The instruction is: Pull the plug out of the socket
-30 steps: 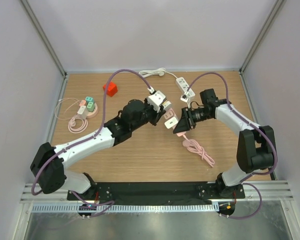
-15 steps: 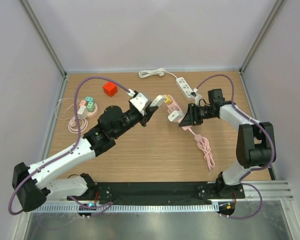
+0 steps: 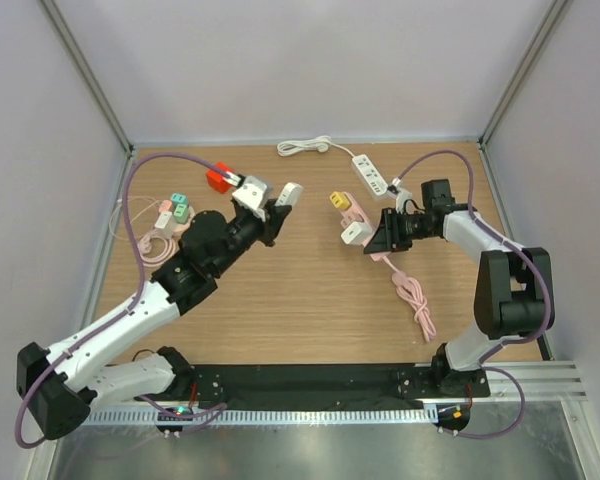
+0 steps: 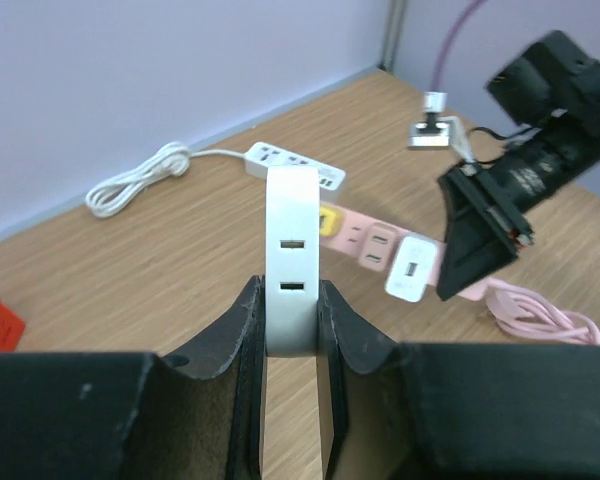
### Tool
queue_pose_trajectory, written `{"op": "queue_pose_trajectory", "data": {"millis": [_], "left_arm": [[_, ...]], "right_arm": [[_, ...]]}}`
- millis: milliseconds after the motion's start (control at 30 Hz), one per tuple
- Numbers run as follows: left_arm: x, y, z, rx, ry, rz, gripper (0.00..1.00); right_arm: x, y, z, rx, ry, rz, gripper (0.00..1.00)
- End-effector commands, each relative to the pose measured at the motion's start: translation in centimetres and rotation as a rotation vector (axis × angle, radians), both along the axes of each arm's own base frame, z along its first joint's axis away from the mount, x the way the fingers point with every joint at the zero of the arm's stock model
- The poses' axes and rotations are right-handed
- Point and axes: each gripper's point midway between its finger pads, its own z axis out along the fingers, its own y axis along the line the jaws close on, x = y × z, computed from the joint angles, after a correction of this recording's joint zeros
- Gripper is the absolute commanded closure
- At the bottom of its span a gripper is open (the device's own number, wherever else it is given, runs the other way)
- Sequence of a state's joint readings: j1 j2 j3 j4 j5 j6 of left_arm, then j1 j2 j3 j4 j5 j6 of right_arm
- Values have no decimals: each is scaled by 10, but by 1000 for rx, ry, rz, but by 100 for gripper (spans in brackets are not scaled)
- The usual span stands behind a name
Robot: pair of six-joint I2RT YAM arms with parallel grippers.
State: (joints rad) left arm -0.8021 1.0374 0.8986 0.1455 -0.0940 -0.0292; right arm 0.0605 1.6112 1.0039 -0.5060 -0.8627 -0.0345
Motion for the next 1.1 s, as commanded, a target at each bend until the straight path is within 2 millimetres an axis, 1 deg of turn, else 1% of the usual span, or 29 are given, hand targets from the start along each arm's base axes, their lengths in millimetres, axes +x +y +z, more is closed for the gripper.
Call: {"op": "queue_pose_trajectory", "data": {"millis": [0,67,100,133,167,200,233,267,300,333,367,433,467,500,533,567,633,667,767,800,900,933,1000,1033,1067], "left_arm": [[23,36,-2,-155,88,124,100],[35,45,-9,-219,154,142,100],[50,64,-14,-242,178,200,100],[59,63,-25,-249,226,188,100],[67,68,-29,-277,259,199,100],[77,75,-37,-322,312,226,100],[93,84,-49,-341,365,237,100],[103,91,-56,-362,396,257,100],[111,93,-62,-399,443,268,100],[124,104,-60,-421,450,292,100],[136,106,-84,-410,519,311,100],[150,111,-104,-413,593,335,100],[164,117,-116,-403,624,358,100],[169,120,-130,-389,670,381,100],[174,121,-136,-379,682,380,100],[186,123,-148,-366,709,390,100],[194,128,-164,-326,742,407,100],[204,131,-176,-319,770,417,100],[216,134,-190,-311,801,425,100],[224,136,-198,-308,817,431,100],[231,140,-210,-296,842,439,100],[238,140,-213,-293,842,438,100],[237,142,-225,-276,885,441,100],[240,144,-232,-275,901,444,100],[240,144,-233,-277,907,439,100]], "right_arm": [[13,-4,42,23,-186,27,99],[13,-7,43,15,-200,20,99],[14,-8,44,11,-203,16,99],[13,-9,45,14,-207,17,99],[13,-10,45,10,-210,16,99],[13,-10,45,6,-211,14,99],[13,-10,47,6,-215,14,99],[13,-11,48,6,-221,14,99],[13,-12,49,3,-224,11,99],[13,-12,49,1,-227,11,99],[13,-13,50,-2,-230,8,99],[13,-13,51,-1,-234,8,99],[13,-13,50,-2,-233,7,99],[12,-14,51,-4,-231,5,99],[13,-13,51,-3,-235,8,99],[13,-14,51,-4,-235,7,99],[12,-14,51,-1,-232,7,99],[13,-14,51,-1,-232,7,99],[12,-14,50,-2,-227,9,99],[12,-15,49,-4,-225,7,99],[12,-15,48,-6,-223,13,99],[12,-15,47,-7,-220,14,99],[12,-15,47,-5,-219,16,99],[12,-15,47,-6,-220,17,99],[12,-14,46,-6,-216,18,99]]}}
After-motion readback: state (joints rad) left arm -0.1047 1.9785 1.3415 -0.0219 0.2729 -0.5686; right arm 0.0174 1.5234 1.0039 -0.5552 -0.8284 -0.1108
